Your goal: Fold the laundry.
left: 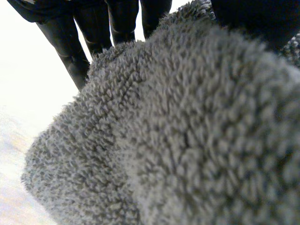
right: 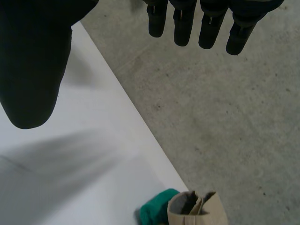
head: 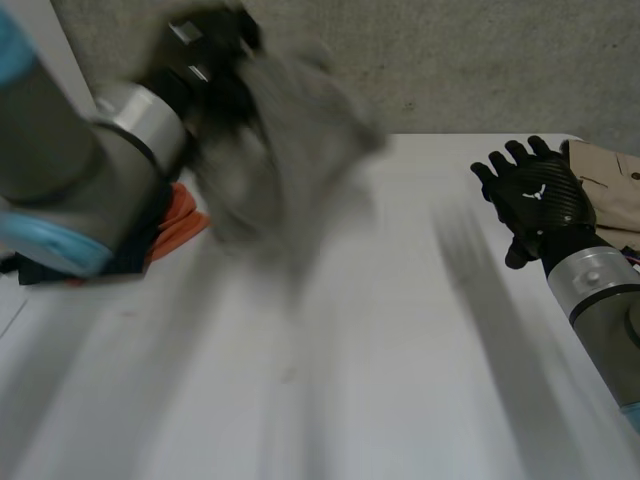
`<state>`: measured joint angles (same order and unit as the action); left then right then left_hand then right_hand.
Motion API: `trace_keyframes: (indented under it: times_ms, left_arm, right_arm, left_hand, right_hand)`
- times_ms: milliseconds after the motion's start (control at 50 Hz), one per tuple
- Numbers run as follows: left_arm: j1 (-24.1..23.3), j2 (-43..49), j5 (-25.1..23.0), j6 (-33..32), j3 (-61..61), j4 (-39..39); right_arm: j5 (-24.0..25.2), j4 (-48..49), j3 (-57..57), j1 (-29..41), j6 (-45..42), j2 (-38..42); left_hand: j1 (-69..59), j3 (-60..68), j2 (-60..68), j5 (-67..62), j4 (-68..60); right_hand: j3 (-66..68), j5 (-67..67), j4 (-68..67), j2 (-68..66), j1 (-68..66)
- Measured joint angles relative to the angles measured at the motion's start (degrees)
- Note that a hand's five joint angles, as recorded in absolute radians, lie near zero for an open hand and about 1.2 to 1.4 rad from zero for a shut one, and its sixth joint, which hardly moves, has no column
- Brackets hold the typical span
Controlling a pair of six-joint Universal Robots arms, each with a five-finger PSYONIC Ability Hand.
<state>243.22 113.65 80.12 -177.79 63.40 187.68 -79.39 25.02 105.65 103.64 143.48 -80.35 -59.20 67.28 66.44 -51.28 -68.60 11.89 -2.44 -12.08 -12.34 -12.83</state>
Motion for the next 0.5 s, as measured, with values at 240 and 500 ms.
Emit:
trace_keyframes:
  times_ms: [240,500]
  left_arm:
    - [-12.1,18.8,2.9,-0.5,-3.4,-8.6]
    - [-8.9,1.0,10.6,-0.5,9.7,-10.9]
  right_arm:
    - [-0.1,-3.3,0.5,-3.2,2.8,-0.2]
    - [0.3,-16.3,-2.7,-3.0,3.7,0.3]
  left_hand:
    - [44.4,-50.2,-49.7,44.9,52.0]
    - [44.0,-51.8,-50.7,46.4,53.3]
  right_hand:
    - [0.0,0.0,0.0,0.0,0.0]
    - [0.0,0.0,0.0,0.0,0.0]
